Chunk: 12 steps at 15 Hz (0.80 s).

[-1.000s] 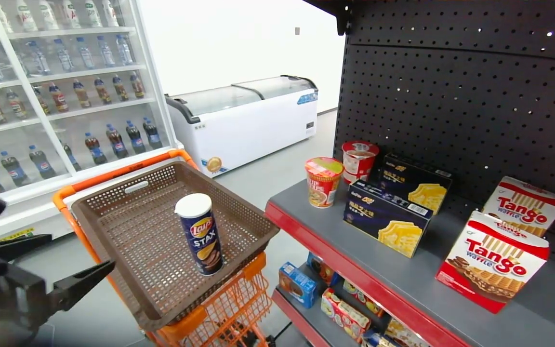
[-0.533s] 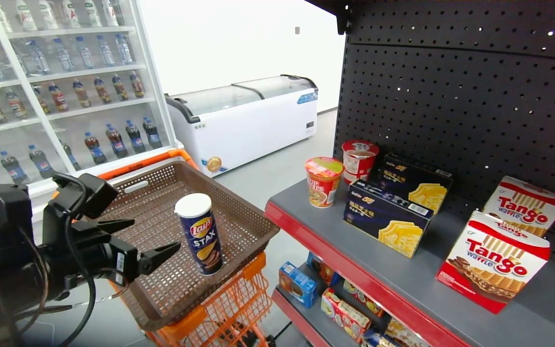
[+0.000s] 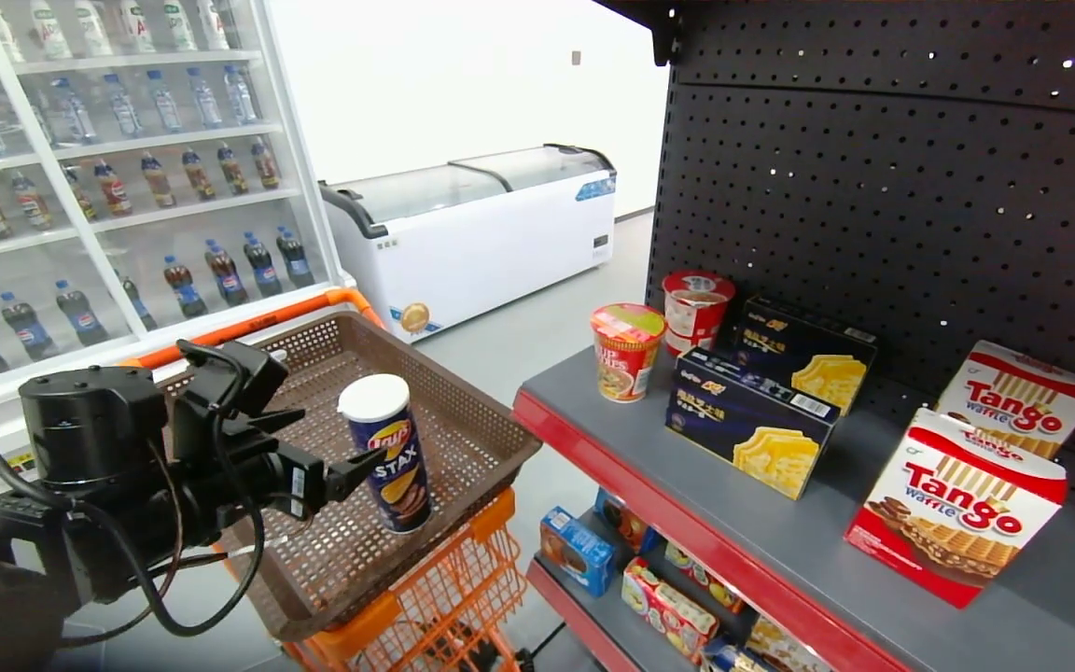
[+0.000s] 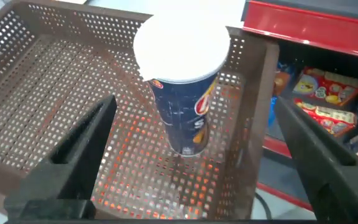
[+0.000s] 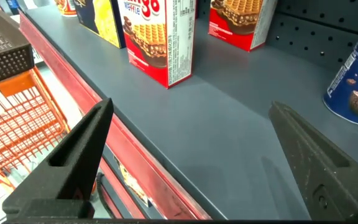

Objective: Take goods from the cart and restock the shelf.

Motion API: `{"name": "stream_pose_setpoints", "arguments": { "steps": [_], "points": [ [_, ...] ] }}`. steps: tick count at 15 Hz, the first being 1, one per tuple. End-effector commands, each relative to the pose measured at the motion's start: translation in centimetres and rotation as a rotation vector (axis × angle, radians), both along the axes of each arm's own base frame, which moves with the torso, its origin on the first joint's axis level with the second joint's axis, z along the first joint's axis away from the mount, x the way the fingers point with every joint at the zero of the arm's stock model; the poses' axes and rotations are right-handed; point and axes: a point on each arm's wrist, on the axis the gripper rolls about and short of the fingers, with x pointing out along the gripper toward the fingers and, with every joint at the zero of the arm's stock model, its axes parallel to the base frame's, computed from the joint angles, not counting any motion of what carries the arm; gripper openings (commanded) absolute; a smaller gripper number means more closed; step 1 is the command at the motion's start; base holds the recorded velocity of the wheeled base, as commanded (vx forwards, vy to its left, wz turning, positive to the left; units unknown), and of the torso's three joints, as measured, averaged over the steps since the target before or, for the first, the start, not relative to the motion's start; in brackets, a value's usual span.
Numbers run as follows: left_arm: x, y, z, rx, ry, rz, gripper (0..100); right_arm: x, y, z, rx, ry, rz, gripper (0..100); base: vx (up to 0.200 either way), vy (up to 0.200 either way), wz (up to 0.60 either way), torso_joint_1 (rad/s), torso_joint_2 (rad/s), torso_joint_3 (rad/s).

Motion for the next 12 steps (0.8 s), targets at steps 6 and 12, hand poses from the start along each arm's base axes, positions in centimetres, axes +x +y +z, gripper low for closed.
{"name": "stream_pose_setpoints", "arguments": {
  "steps": [6,12],
  "points": [
    [3.6,-0.4,-4.5,-0.023,0.036,0.015,100,0.0,0.0,0.0,0.0,0.001,0.001,100,0.0,0.0,0.0,0.0,0.0,0.0],
    [6.8,-1.0,-6.0,-0.018,0.021,0.012,100,0.0,0.0,0.0,0.0,0.001,0.001,100,0.0,0.0,0.0,0.0,0.0,0.0]
  ]
}}
